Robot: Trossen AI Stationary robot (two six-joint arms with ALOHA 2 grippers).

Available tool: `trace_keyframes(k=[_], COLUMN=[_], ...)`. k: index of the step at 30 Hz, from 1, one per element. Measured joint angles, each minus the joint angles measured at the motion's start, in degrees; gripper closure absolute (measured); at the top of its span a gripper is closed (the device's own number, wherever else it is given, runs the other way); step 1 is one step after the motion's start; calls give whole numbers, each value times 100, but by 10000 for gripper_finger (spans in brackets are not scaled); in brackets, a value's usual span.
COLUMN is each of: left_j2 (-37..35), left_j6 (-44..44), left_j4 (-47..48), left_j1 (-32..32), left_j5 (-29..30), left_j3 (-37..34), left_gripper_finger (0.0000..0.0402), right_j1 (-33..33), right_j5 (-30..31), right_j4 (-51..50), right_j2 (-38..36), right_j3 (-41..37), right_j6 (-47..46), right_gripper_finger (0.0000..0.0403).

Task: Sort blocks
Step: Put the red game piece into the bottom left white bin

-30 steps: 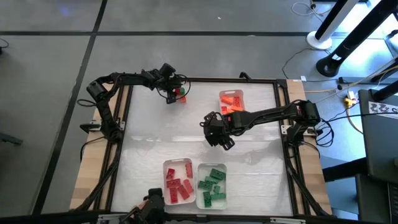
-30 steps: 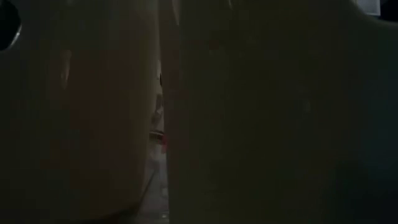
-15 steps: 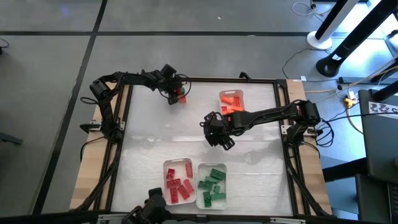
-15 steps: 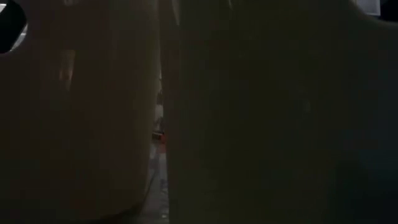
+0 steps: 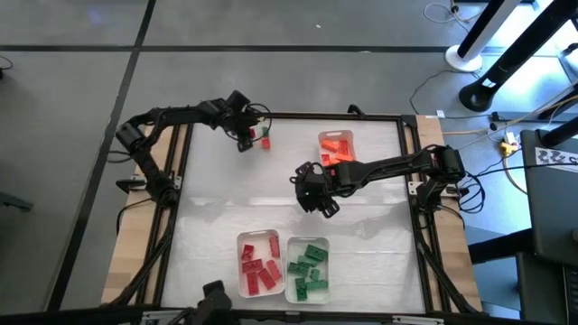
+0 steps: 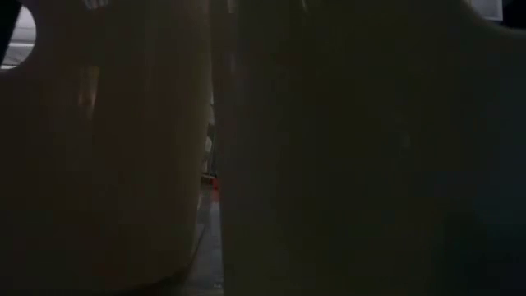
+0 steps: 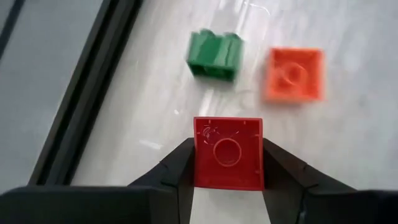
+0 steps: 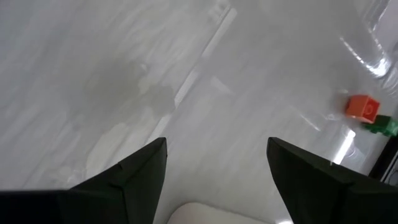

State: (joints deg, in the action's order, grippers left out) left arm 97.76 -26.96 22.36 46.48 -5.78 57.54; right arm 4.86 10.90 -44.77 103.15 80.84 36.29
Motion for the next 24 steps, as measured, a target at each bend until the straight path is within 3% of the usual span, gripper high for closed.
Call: trace_keyframes(k=[5,11,14,24], left_j2=[-822,-1674,-1927,-2038], left_j6=[584,1801,2428,4133], left_j4=[1134,2357,2513,2029], left_j1=[-173,-903,-1595,-4285], left_j5=[-417,-2146,-2665,-2646], left_j3=[4,4,4,4], left_gripper_finger=[277,276,276,275], right_j1=[0,0,0,0], right_j5=[2,1,2,2], right_j4=[214,195,186,180], right_j2=[0,0,0,0], right_j3=[0,0,0,0], right_j6=[2,4,4,15], right_gripper_finger=[127,127,127,127])
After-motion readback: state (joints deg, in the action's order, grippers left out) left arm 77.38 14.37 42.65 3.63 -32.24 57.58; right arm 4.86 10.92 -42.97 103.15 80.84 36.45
